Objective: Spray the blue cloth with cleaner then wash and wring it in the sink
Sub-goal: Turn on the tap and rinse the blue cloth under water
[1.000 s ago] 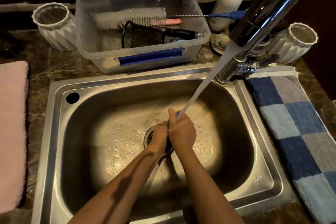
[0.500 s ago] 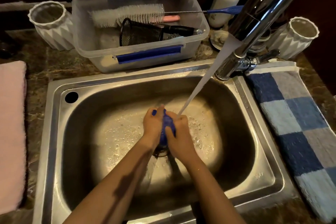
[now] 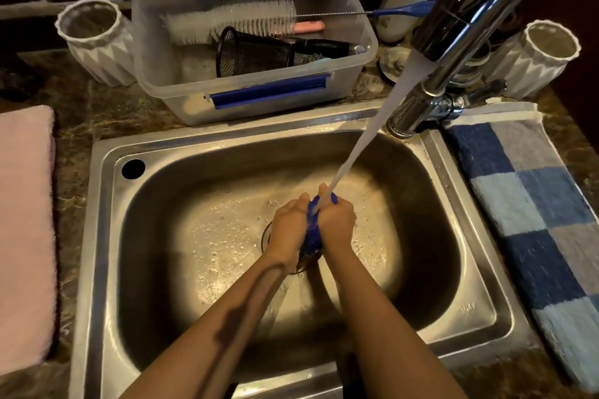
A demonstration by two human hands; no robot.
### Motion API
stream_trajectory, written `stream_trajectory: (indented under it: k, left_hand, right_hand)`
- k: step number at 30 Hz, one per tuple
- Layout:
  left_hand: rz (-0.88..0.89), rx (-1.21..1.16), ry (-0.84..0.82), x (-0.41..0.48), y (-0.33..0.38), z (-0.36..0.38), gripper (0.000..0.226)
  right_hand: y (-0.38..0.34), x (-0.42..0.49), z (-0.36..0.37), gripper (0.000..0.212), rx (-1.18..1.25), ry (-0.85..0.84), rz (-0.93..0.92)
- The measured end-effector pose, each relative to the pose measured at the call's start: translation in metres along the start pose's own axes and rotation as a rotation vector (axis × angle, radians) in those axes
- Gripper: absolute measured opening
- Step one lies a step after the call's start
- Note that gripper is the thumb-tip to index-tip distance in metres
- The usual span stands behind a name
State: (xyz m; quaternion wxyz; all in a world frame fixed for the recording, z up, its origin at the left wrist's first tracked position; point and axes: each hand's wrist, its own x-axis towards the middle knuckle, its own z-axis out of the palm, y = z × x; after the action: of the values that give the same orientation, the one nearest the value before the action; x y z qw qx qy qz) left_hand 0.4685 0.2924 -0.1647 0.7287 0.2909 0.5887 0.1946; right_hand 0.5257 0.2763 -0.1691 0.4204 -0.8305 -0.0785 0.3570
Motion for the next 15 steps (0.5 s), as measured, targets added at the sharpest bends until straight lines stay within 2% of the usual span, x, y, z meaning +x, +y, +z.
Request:
stream_trajectory:
  k: [2, 5, 9, 11, 13, 15]
  left_hand:
    - [0.041, 0.014, -0.003, -0.003, 0.001, -0.001, 0.026]
    - [0.09, -0.046, -0.002, -0.002, -0.001, -0.008, 0.027]
    - [0.125, -0.12, 0.012, 0.003, 0.006, -0.015, 0.014]
    - [0.12, -0.122, 0.036, 0.006, 0.01, -0.014, 0.014]
    - [0.064, -0.173, 0.003, 0.006, 0.007, -0.011, 0.025]
    - [-0.015, -0.231, -0.074, -0.001, 0.003, -0.005, 0.034]
  right_hand:
    - [0.005, 0.002, -0.002, 0.038, 0.049, -0.047, -0.013]
    - [0.009, 0.005, -0.013, 0.029, -0.043, -0.147, -0.17]
    - [0.003, -0.006, -0.033, 0.032, -0.05, -0.41, -0.281]
    - [0.0, -0.027, -0.031, 0.038, -0.099, -0.473, -0.342]
    - [0.003, -0.041, -0.021, 0.047, -0.216, -0.382, -0.435]
    - [0.005, -0.043, -0.014, 0.041, -0.249, -0.214, -0.46]
